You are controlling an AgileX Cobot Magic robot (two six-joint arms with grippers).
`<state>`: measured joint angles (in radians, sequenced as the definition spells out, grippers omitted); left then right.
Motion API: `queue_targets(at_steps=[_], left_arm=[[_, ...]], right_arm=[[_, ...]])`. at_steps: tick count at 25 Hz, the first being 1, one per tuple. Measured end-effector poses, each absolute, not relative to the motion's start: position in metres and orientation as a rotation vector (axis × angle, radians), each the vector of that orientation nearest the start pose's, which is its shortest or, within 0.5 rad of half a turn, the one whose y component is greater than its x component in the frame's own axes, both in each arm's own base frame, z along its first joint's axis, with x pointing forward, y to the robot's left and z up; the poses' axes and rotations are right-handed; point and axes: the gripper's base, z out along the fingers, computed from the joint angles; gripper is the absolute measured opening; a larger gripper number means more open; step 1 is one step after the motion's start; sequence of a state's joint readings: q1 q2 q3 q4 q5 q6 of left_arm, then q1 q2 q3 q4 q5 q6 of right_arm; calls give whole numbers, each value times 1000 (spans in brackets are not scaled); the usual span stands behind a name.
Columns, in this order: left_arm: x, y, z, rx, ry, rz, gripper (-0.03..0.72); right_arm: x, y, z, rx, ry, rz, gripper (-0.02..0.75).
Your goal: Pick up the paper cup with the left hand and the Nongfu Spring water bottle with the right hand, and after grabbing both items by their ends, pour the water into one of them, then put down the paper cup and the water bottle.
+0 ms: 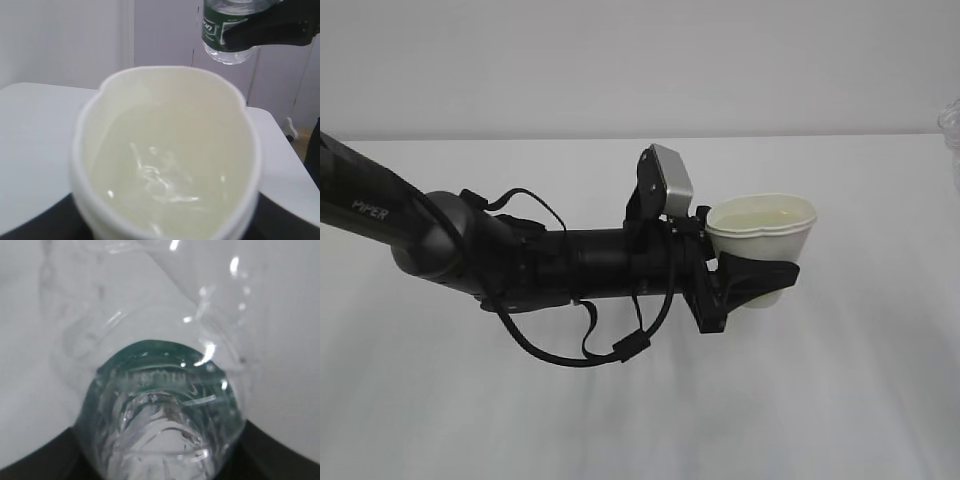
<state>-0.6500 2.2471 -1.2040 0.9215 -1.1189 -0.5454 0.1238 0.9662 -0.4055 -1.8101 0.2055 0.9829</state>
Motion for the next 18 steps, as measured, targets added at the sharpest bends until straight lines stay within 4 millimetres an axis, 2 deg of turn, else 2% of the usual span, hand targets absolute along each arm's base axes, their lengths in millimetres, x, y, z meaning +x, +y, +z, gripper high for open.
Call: queue_targets(at_steps=[9, 18], left_arm=[[320, -299, 123, 1074, 1362, -1117, 396], [323, -296, 123, 1066, 1366, -1109, 396]], right_arm=[[187, 5, 246, -791, 1883, -629, 420], [187, 5, 246, -742, 1897, -598, 420]])
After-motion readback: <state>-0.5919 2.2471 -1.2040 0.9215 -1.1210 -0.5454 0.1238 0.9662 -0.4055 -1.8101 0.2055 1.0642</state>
